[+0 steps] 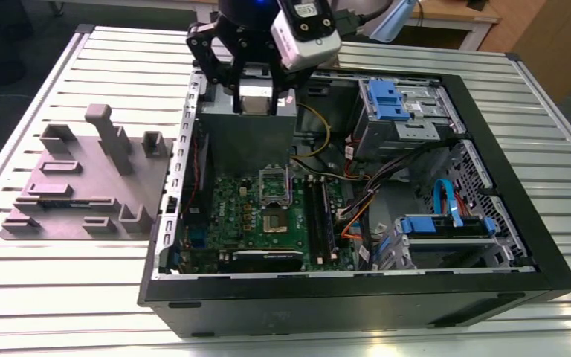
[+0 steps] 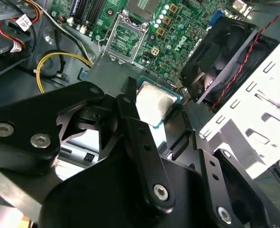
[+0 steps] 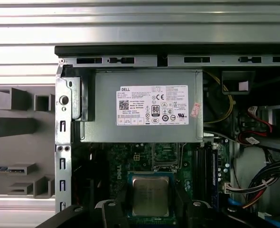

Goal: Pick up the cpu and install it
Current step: 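Pick up the cpu and move it towards the insertion slot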

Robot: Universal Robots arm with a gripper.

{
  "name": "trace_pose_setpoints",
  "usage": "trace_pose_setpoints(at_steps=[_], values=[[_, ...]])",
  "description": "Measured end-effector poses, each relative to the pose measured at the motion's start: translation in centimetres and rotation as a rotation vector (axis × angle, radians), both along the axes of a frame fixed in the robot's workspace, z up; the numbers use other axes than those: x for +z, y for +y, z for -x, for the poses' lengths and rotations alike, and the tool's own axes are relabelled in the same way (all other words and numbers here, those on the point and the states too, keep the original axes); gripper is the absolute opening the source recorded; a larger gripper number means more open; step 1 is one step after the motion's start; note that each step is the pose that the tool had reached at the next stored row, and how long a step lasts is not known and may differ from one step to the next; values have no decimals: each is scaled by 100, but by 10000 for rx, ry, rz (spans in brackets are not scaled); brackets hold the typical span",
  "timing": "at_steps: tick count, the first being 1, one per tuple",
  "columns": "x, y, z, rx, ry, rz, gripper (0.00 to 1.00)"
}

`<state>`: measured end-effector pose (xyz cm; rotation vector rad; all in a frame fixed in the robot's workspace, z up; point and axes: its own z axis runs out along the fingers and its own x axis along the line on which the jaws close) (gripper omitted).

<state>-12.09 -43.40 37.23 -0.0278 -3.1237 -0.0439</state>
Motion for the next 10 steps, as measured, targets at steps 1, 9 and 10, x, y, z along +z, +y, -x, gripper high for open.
trace_pose_setpoints(at_steps=[1,9,10], values=[[-1,0,-5,0,0,0,47],[-5,-1,-95,-1,0,0,47],[-5,-1,-112,-1,0,1,47]])
